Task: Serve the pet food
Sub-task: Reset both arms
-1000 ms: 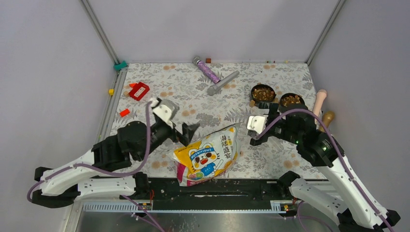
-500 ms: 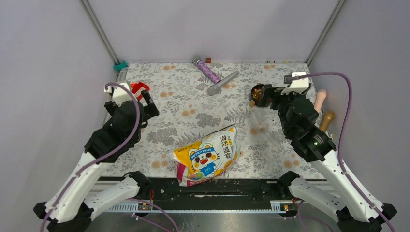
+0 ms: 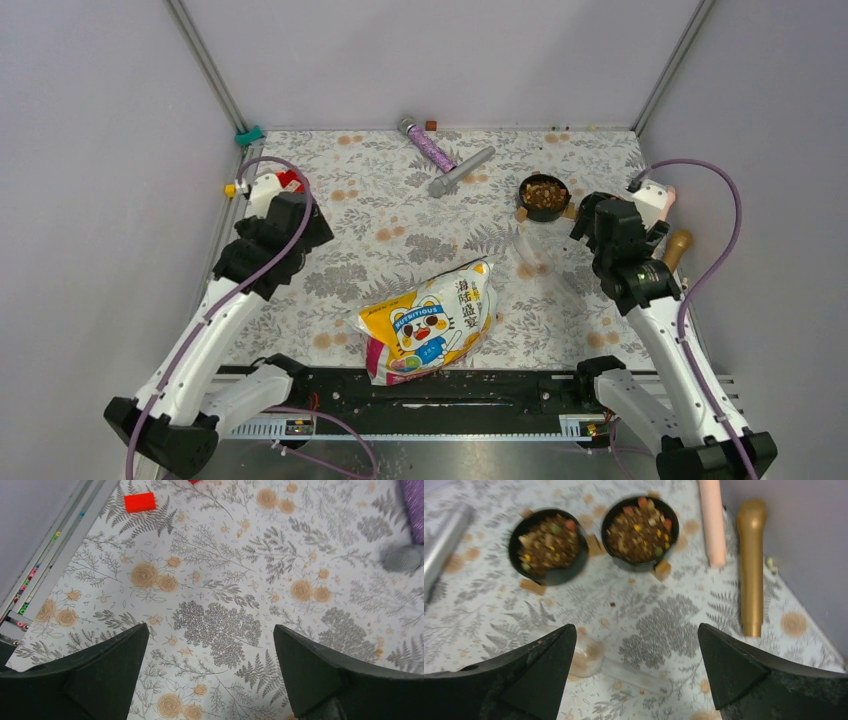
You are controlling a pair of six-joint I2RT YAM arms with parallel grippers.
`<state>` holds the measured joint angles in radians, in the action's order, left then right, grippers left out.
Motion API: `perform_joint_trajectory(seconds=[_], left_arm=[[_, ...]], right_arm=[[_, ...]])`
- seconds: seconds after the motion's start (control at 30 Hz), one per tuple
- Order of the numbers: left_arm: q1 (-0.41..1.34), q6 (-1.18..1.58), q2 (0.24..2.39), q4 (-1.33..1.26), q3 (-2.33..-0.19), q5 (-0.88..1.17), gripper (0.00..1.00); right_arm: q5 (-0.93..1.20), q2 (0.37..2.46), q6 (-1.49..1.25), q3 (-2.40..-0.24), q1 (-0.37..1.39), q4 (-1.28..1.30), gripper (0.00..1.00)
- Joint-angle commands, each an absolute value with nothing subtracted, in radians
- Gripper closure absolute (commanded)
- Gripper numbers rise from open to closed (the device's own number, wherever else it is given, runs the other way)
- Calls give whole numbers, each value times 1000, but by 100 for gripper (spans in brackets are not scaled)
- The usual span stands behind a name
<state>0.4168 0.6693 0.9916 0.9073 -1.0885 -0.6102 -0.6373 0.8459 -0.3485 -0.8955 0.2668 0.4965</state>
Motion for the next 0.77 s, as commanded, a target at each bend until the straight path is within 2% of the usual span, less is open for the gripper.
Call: perform_joint_trajectory(seconds=[0.0, 0.13, 0.33, 0.6, 0.73], left_arm=[[411, 722, 866, 879, -1067, -730, 1], [412, 700, 789, 835, -1030, -750, 2], [412, 690, 806, 831, -1031, -727, 1], [413, 665, 823, 818, -1029, -709, 1], [413, 659, 815, 804, -1021, -694, 1]], right_arm=[[-460, 899, -494, -853, 145, 568, 0], [-370, 985, -511, -883, 68, 609, 0], [-461, 1064, -508, -972, 64, 713, 1], [-389, 897, -480, -821, 64, 515, 6], [-441, 822, -505, -797, 65, 490, 1]])
